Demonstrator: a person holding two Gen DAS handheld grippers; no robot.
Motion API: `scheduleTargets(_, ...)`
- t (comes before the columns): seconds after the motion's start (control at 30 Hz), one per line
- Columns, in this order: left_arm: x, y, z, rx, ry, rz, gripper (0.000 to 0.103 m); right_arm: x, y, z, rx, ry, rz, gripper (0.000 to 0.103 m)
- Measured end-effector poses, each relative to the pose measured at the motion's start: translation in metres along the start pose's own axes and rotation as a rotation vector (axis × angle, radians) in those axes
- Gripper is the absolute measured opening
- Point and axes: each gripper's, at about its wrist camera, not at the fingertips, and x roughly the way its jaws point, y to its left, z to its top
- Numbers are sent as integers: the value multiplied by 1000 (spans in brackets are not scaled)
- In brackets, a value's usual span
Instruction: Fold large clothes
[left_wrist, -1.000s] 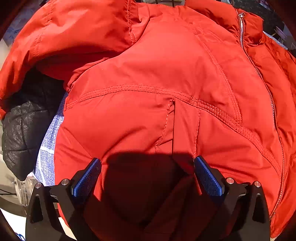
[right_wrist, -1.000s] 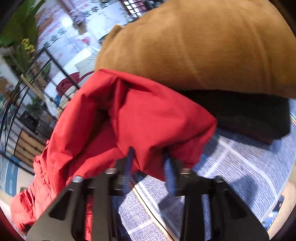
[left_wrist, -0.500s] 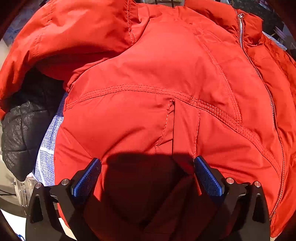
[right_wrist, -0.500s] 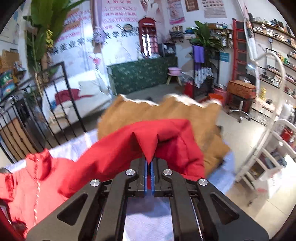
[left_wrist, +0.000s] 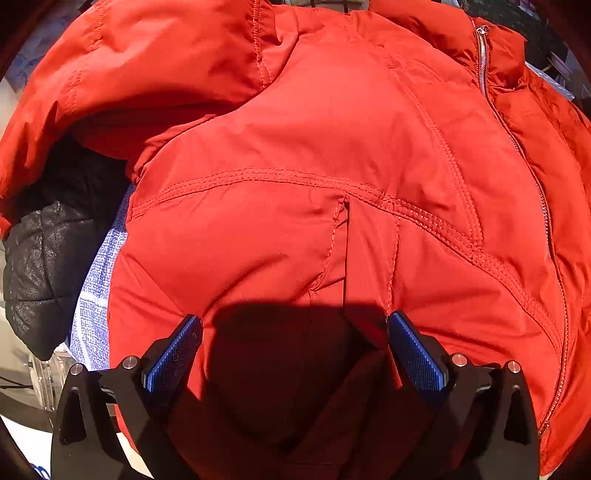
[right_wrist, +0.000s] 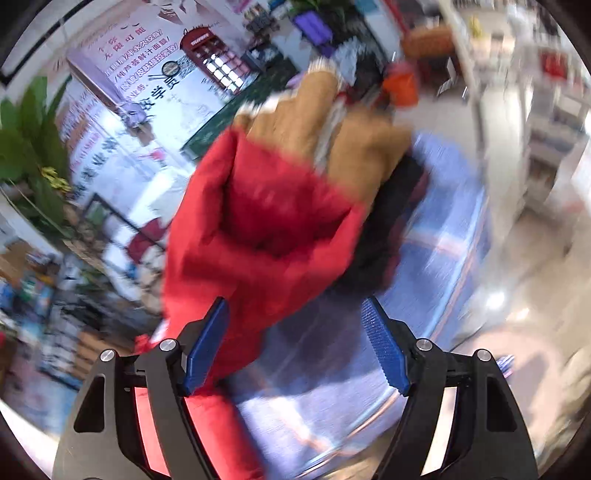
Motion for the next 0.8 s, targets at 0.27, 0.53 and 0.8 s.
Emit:
scheduleTargets(0.27,-1,1,1,4,5,-6,99,28,-7,2,218,-136,146,80)
scheduleTargets(0.53,-6,1,1,11,10,-3,97,18,37,34,23,-167,137,13)
scheduleTargets(0.8,-65,-29,14,155,-105,-89,97,-24,118,73,-272,-270,88,11)
